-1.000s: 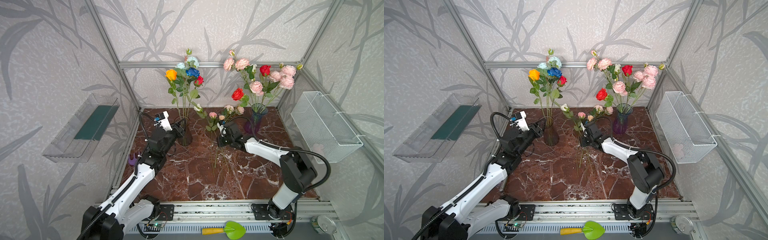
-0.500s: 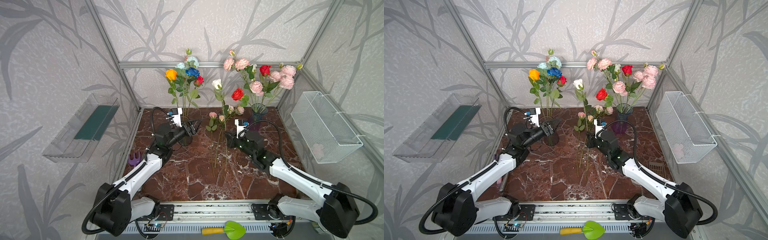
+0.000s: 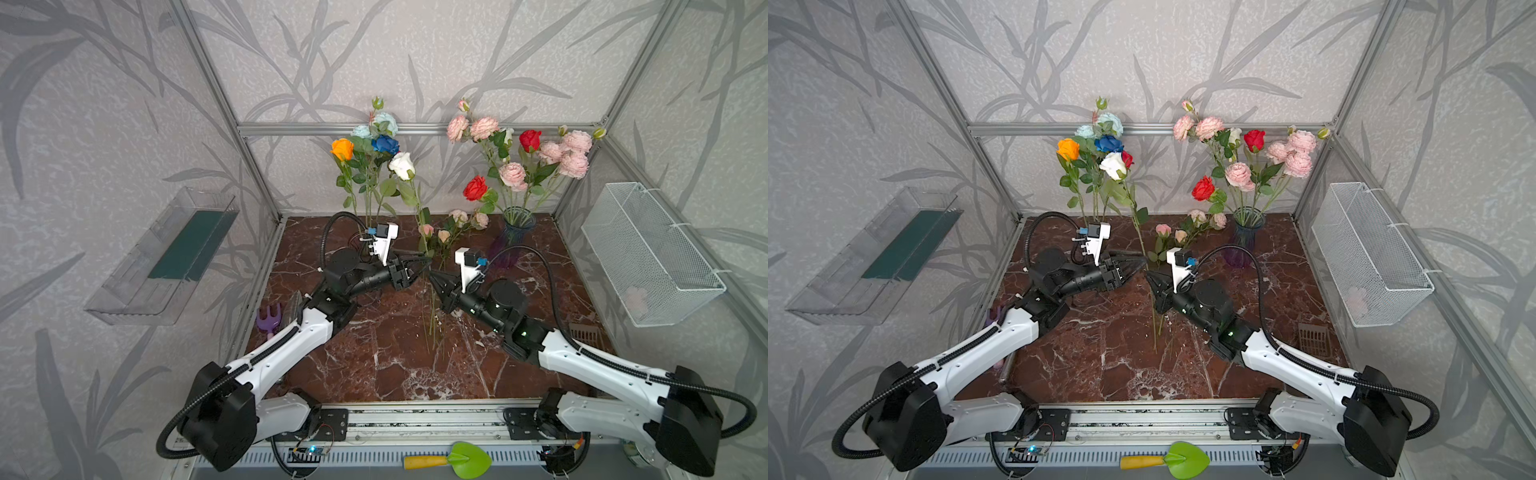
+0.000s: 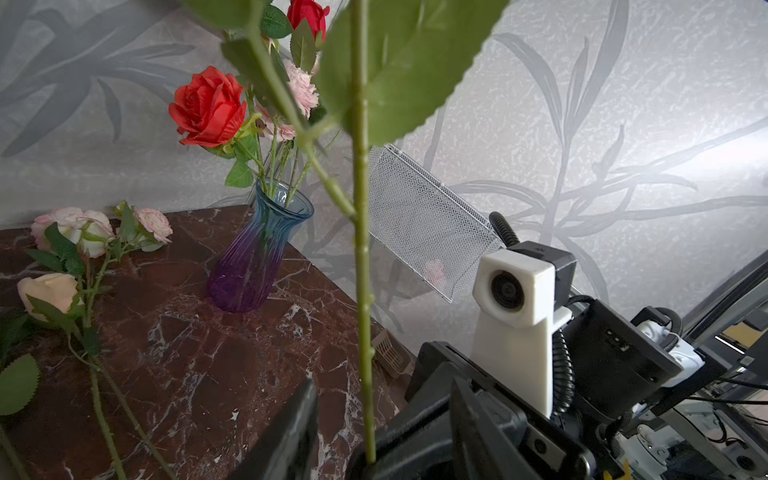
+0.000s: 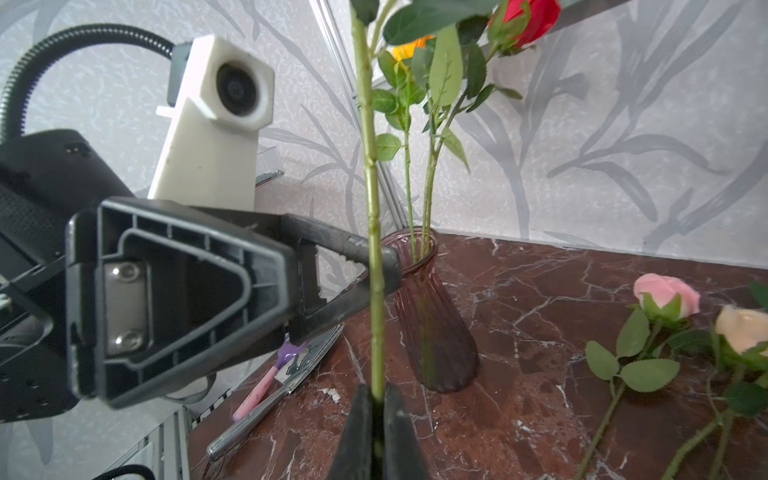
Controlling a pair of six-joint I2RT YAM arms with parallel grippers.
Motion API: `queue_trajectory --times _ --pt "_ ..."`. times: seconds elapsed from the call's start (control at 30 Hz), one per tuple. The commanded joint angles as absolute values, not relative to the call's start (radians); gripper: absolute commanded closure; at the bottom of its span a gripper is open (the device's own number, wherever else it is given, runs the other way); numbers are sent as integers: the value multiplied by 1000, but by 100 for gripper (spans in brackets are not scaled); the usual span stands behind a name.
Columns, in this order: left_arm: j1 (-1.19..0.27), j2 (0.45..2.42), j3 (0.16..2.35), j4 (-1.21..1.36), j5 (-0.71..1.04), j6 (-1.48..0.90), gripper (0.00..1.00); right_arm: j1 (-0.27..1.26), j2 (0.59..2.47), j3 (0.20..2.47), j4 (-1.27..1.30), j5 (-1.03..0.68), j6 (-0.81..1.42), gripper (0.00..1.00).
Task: Arrange the flowers into the vase
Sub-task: 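Lift the white rose with the right gripper and grasp it with the left gripper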
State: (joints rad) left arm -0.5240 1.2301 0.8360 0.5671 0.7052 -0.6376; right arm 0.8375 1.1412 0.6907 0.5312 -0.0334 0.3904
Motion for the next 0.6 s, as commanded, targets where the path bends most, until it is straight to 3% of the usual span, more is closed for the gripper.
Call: queue_trajectory --times 0.0,0.23,0.33,0.37,0.4,0.5,0.57 --pt "-526 1208 861 557 722 -597 51 852 1159 734 581 -76 377 100" --pt "-525 1193 855 539 678 -575 88 870 1177 749 591 -104 389 100" --pt "-526 1183 849 535 657 -568 100 871 1176 752 589 -113 396 100" --pt "-525 1180 846 540 651 -568 100 870 1177 752 588 -118 398 99" --pt "-525 1176 844 538 643 -566 100 871 1177 752 590 -128 399 95" --pt "-525 1156 843 530 621 -557 100 871 1173 750 595 -178 387 63" --pt "-524 1129 850 486 596 -520 100 870 1153 745 576 -177 372 58"
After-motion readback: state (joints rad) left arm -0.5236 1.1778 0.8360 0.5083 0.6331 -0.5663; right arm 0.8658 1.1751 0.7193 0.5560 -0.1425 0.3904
